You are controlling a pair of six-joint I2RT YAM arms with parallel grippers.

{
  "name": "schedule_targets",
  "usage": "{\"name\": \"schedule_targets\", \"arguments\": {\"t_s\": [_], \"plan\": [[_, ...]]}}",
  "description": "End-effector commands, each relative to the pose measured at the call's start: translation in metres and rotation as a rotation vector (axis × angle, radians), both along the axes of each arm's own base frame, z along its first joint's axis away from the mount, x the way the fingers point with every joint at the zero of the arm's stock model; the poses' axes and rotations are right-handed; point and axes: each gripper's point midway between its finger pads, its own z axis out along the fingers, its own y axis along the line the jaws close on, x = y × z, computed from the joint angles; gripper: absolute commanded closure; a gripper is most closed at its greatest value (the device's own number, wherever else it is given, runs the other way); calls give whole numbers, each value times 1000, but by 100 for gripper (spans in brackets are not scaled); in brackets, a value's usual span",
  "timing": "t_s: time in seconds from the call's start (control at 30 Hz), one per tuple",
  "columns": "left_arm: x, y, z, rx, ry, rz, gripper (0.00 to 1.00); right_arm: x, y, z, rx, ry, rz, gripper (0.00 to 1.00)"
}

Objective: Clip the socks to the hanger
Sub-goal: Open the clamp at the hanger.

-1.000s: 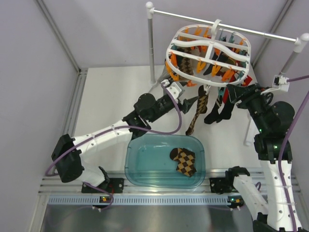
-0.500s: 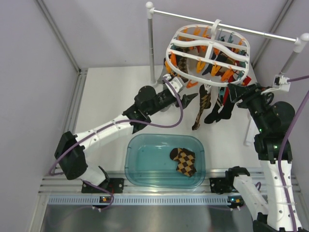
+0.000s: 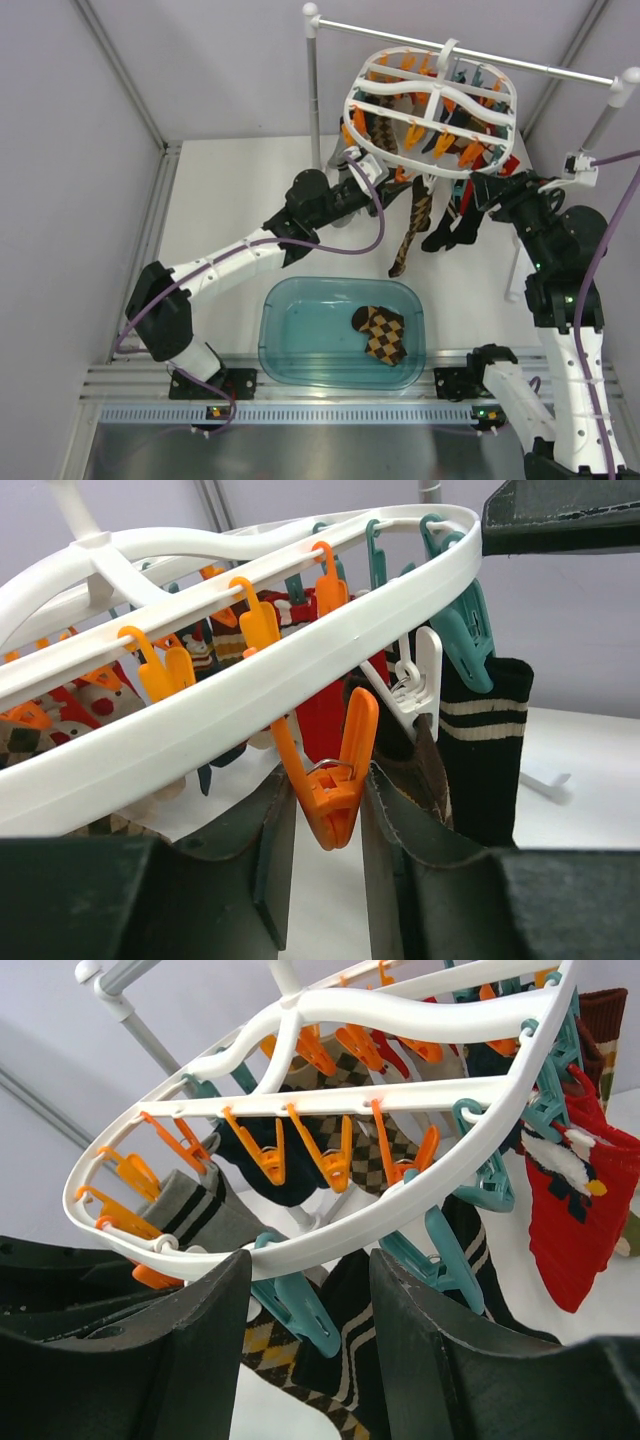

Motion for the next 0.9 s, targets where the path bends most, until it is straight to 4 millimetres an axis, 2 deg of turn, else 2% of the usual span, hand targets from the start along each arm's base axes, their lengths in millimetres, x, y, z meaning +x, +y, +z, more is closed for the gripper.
{"name": "schedule_targets", "arguments": {"t_s": [0.0, 0.1, 0.13, 0.27, 0.4, 0.63, 0.87], "plan": [[-11, 1, 43, -103, -69, -41, 73, -1, -5, 29, -14, -87, -20, 50], [-12, 2, 44, -105, -68, -45, 82, 0, -5, 30, -14, -87, -20, 50], [-12, 1, 43, -102, -61, -43, 89, 2, -5, 30, -12, -87, -20, 50], [-16, -4, 38, -91, -28, -44, 100, 7, -14, 39, -19, -101, -51, 50], [-27, -13, 32, -70, -4, -81, 100, 8, -15, 47, -38, -114, -49, 50], [-46, -33, 25, -35, 63, -88, 100, 9, -21, 44, -65, -84, -54, 49], [-51, -45, 15, 32, 119, -147, 100, -14, -13, 43, -159, -93, 4, 39]]}}
